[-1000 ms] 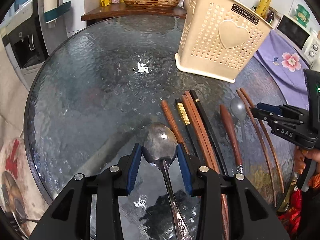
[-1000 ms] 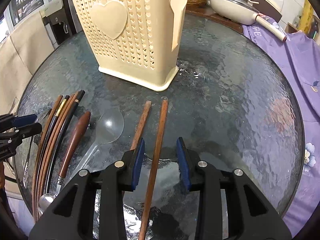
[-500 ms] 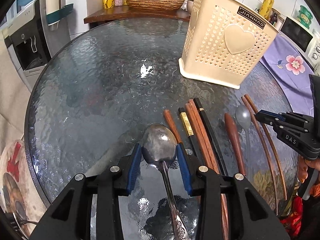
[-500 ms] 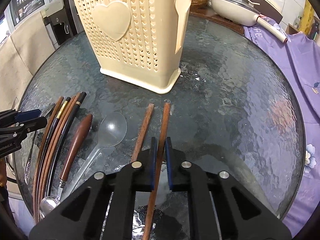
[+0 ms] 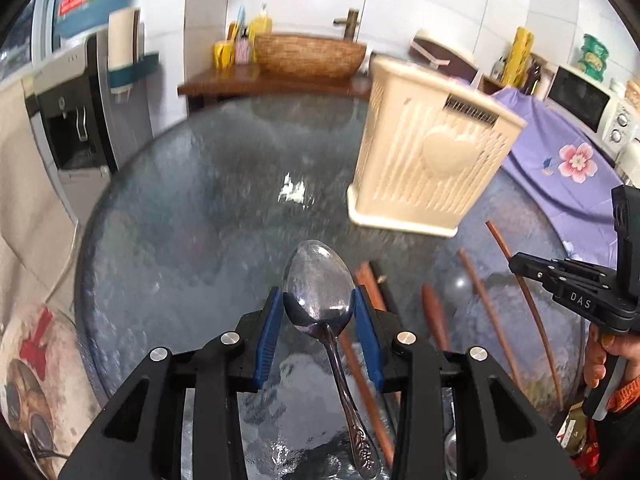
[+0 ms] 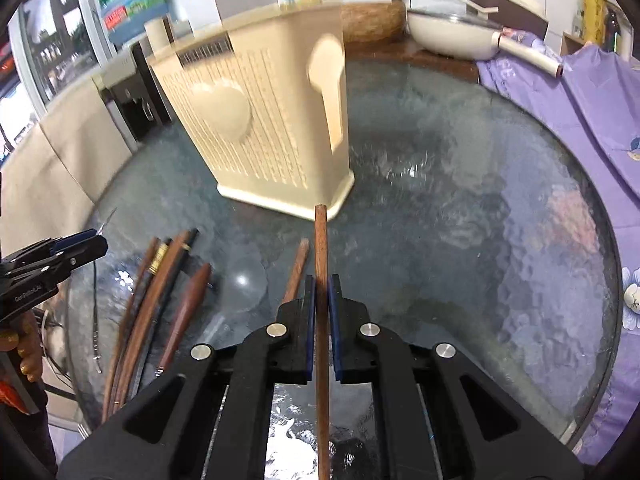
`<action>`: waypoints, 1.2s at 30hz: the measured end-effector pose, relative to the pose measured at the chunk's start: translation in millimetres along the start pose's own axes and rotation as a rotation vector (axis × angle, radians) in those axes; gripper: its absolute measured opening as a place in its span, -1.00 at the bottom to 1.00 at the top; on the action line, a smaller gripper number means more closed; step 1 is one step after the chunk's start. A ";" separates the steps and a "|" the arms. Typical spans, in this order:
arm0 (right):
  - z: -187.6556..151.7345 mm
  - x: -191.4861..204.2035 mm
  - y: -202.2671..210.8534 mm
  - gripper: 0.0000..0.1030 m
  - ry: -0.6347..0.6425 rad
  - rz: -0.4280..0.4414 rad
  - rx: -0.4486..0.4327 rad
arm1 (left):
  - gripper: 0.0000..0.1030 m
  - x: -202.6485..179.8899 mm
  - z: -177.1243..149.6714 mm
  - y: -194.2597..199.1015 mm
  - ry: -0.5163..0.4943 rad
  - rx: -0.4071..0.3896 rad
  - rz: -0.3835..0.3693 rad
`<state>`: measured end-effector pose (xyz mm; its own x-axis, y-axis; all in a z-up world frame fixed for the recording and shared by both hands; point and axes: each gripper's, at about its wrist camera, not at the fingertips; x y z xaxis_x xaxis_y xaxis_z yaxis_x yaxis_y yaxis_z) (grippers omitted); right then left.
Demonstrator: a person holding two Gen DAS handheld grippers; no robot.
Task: Organize utensils
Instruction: 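Lift the spoon with the left tool while the right tool carries the chopstick toward the basket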
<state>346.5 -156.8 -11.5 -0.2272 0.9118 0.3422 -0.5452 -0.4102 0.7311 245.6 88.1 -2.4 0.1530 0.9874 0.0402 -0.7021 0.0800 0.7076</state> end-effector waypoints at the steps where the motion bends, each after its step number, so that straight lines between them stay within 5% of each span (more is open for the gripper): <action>1: 1.4 0.6 8.5 -0.86 0.001 0.015 -0.020 | -0.31 -1.8 3.1 7.3 -0.009 -0.024 0.006; 11: 19.7 3.7 82.0 -0.86 -0.004 0.158 -0.132 | -0.31 -10.7 28.4 59.4 -0.032 -0.198 0.023; 27: 37.8 14.2 126.6 -0.86 0.023 0.191 -0.194 | -0.31 -38.0 72.2 67.2 -0.055 -0.376 0.011; 36: 107.2 51.2 167.0 -0.86 0.053 0.255 -0.294 | -0.31 -33.3 148.3 71.4 -0.053 -0.498 0.064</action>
<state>330.4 -180.9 191.4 -0.4224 0.7843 0.4543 -0.6718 -0.6074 0.4239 293.5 40.7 151.4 0.1250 0.9852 0.1176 -0.9559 0.0878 0.2803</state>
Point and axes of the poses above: each gripper's, at about its wrist camera, not at the fingertips, and y roughly against the way its jaws point, x to its left, z to its top, and after that the axes turned 14 degrees about -y, right-handed
